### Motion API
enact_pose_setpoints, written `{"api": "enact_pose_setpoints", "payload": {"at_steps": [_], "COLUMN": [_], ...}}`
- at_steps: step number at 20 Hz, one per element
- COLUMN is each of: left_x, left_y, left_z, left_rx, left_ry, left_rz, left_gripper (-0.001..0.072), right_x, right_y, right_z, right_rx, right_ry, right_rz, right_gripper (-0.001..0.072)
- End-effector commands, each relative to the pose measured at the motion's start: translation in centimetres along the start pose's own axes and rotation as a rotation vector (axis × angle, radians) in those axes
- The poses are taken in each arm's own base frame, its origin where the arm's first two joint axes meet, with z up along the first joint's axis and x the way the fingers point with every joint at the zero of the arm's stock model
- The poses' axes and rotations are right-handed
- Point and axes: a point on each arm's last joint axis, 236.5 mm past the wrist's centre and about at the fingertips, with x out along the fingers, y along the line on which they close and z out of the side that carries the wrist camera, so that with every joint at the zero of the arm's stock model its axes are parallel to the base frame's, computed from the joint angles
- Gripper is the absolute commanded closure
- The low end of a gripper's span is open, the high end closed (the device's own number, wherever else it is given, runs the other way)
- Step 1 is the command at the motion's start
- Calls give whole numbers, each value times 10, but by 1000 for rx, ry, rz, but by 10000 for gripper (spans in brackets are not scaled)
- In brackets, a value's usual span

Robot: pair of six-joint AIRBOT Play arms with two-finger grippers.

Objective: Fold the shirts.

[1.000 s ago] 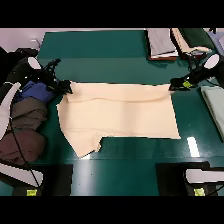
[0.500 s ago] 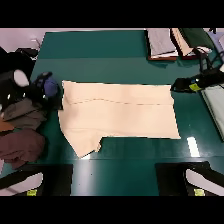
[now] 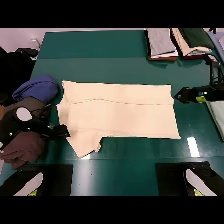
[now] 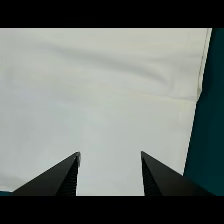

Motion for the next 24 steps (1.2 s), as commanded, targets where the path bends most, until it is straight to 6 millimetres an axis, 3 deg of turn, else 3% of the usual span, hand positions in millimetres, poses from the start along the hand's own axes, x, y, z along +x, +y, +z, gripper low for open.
{"api": "enact_pose_setpoints", "payload": {"at_steps": [1, 3, 4, 5, 6, 9, 11, 12, 13, 16, 18, 19, 21, 23, 24], "left_x": [16, 22, 23, 22, 20, 6, -7, -13, -17, -23, -23, -23, -23, -23, -24], "left_y": [-22, -33, -35, -36, -36, -45, -53, -57, -59, -63, -63, -63, -63, -63, -61], "left_z": [-7, -11, -12, -12, -11, -3, 8, 13, 17, 29, 30, 30, 30, 29, 28], "left_rx": [-28, 11, 19, 22, 32, 84, 115, 128, 134, 141, 140, 140, 140, 141, 148], "left_ry": [-18, -14, -12, -10, -8, -18, -41, -57, -71, -115, -119, -119, -119, -115, -109], "left_rz": [-104, -113, -116, -117, -113, -116, -119, -123, -126, -128, -128, -128, -128, -127, -117], "left_gripper": [176, 178, 271, 524, 679, 680, 680, 680, 680, 680, 680, 680, 680, 680, 681], "right_x": [-7, -10, -10, -10, -11, -2, 10, 16, 21, 43, 58, 66, 80, 91, 95], "right_y": [2, 3, 2, 0, -6, -40, -71, -84, -95, -104, -95, -91, -79, -71, -68], "right_z": [-1, -1, -1, -4, -10, -47, -95, -119, -142, -198, -210, -211, -200, -183, -178], "right_rx": [-6, -9, -7, 0, 18, 119, 238, 297, 357, 574, 648, 664, 659, 614, 579], "right_ry": [-26, -31, -28, -15, 6, 120, 241, 290, 335, 445, 472, 480, 468, 446, 447], "right_rz": [0, -2, -2, -4, -12, -48, -76, -79, -76, -8, 70, 96, 144, 162, 161], "right_gripper": [279, 278, 279, 279, 279, 279, 278, 247, 136, 137, 164, 213, 215, 282, 350]}}
